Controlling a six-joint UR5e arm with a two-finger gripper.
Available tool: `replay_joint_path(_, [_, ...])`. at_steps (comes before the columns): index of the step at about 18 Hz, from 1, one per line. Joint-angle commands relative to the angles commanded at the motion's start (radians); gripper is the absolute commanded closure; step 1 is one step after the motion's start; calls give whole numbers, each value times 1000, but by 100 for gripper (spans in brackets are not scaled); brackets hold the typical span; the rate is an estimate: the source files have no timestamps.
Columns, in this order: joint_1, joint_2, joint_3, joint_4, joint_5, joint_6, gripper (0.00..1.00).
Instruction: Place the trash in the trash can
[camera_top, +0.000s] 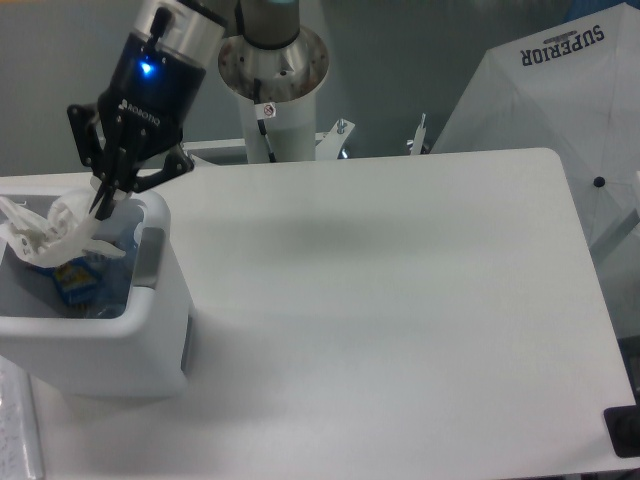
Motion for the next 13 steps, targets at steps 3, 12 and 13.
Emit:
replay_joint_path(3, [-11, -15, 3, 2, -2, 9, 100])
replay_joint_path(12, [-38, -35, 14, 3, -3, -12, 0])
replay_joint_path(13, [-37, -31, 17, 5, -5, -42, 0])
